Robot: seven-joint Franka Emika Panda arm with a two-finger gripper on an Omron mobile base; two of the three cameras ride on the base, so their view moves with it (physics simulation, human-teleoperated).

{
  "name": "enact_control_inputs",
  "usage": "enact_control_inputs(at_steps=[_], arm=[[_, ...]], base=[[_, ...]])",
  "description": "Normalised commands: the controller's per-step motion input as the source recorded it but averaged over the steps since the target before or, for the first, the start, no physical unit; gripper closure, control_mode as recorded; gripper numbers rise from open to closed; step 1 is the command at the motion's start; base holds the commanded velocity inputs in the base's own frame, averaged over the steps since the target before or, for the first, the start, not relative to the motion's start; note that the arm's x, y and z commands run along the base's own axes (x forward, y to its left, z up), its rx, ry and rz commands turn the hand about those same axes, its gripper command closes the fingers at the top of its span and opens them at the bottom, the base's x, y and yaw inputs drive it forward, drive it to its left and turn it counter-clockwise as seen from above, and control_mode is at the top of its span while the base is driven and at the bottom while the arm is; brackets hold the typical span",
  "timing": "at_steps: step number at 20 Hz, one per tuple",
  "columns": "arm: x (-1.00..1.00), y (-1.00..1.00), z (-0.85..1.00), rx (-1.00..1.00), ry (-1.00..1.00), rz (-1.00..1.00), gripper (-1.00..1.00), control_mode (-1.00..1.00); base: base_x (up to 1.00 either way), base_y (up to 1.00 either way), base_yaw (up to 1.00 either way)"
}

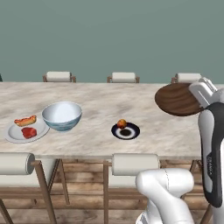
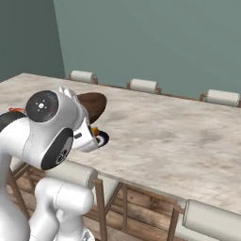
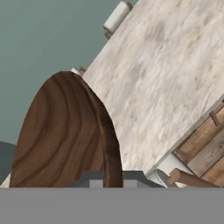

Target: Take the smaller bowl and place it next to the appetizer plate on the dining counter , and place the larger bowl next to the plate with cooked food.

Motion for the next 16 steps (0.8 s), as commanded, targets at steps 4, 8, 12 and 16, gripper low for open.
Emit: enact_control_inputs(at_steps=[4, 8, 12, 16], arm=[[0.02, -0.16, -0.35, 0.20, 0.00, 0.00, 1.00, -1.00], [0.25, -0.29, -0.40, 0.21, 0.07, 0.00, 1.00, -1.00], [0.22, -0.02, -0.26, 0.03, 0.05, 0.00, 1.00, -1.00], [0.21, 0.00, -0.20, 0.00, 0.00, 0.00, 1.00, -1.00]], base=[[0.00, 0.00, 0.00], [0.00, 0.00, 0.00], [0.00, 0.00, 0.00], [0.00, 0.00, 0.00]])
